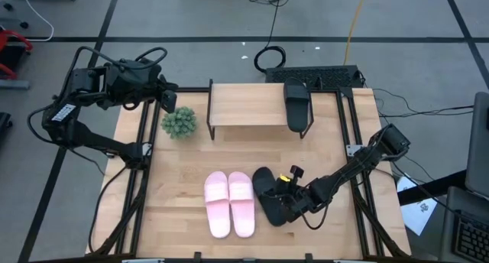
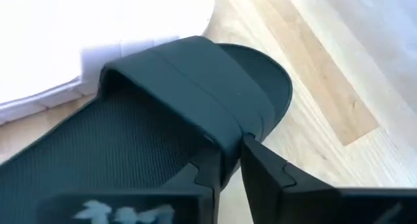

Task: Pick and place slides into the shelf
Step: Put the black slipper on the shelf

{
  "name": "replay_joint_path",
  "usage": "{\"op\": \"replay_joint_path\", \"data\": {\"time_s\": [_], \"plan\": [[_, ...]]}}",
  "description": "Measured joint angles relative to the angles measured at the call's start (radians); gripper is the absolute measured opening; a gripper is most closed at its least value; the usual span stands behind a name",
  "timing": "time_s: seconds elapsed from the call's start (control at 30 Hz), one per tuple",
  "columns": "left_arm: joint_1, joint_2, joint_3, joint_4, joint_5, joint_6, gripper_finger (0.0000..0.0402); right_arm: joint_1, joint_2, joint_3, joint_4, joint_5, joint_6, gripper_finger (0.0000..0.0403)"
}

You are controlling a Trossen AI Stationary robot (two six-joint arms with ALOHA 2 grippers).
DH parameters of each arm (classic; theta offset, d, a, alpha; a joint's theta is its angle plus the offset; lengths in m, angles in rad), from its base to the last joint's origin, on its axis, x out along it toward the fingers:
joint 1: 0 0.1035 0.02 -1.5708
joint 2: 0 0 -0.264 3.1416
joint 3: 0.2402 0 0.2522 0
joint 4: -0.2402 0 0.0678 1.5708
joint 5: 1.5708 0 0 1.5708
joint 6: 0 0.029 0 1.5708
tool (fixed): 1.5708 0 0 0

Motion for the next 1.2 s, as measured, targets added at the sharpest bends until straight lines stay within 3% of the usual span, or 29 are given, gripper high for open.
{"op": "replay_joint_path", "data": {"time_s": [0.2, 1.2], "plan": [[0.000, 0.000, 0.000, -0.001, 0.007, 0.001, 0.0026, -0.021, 0.000, 0.000, -0.006, 0.040, -0.030, 0.0006], [0.000, 0.000, 0.000, -0.002, 0.008, 0.001, 0.0026, -0.037, -0.002, 0.000, 0.025, 0.040, 0.001, 0.0007]]}}
